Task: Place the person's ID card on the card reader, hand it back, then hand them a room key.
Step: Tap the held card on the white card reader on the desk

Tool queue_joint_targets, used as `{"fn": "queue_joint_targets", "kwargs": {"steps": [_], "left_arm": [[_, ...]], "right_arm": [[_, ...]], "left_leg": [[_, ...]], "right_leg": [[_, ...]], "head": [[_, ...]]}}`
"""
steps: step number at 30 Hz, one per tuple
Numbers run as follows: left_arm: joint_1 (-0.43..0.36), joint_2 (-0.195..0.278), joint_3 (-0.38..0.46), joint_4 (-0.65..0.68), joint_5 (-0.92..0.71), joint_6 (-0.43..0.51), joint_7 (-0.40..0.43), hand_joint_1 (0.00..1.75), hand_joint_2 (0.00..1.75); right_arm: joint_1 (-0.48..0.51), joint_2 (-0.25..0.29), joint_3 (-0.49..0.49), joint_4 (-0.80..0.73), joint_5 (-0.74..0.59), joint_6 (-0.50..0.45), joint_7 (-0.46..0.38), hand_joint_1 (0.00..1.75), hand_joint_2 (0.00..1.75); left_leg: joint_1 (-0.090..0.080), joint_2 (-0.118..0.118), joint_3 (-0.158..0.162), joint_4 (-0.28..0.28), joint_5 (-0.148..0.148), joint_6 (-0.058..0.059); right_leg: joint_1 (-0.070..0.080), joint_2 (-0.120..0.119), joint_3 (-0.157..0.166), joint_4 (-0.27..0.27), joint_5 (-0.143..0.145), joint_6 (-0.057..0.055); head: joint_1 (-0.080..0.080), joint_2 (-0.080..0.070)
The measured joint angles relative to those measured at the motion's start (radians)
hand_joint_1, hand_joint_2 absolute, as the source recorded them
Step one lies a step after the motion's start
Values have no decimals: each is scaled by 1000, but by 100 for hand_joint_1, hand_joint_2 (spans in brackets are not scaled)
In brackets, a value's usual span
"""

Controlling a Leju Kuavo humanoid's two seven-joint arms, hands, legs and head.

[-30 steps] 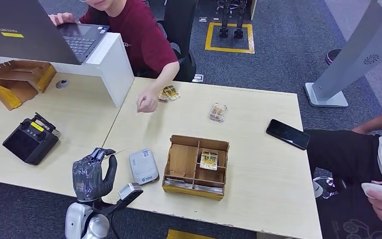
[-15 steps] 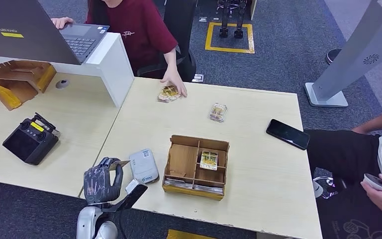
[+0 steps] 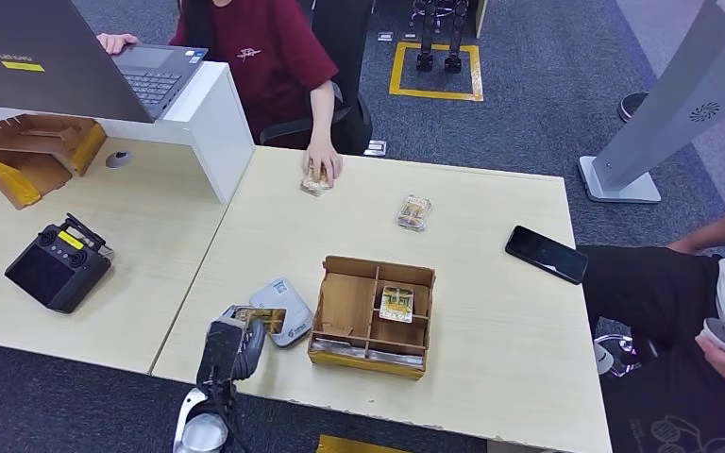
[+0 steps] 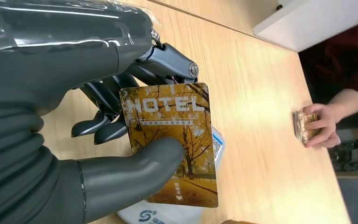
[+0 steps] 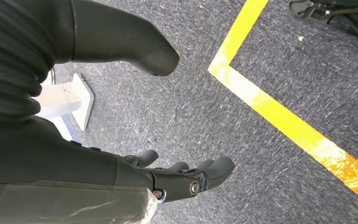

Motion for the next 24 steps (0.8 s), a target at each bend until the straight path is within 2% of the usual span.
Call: {"fn": "queue_joint_targets", "kwargs": {"steps": [8,15,21,24], "left_arm": [[1,5,-34,-30,28,44,11,175,175],[0,8,-47,-30,31,46,28,175,175],[-30,17,-64,-6,-22,46,131,175,175],[-65,19,-66,40,-73,92,159,175,175]], "right_arm": [[0,0,0,0,0,-2,7,0,175],[0,0,0,1,1,-2,11,0,175],[0,0,10,2,1,2,18,0,175],[0,0,25,2,1,3,16,0,175]], "left_leg": [[0,0,0,0,0,0],[0,0,0,0,0,0],[0,0,0,0,0,0],[0,0,0,0,0,0]], "right_leg": [[0,0,0,0,0,0],[0,0,0,0,0,0],[0,0,0,0,0,0],[0,0,0,0,0,0]], "head": [[0,0],[0,0],[0,0],[0,0]]}}
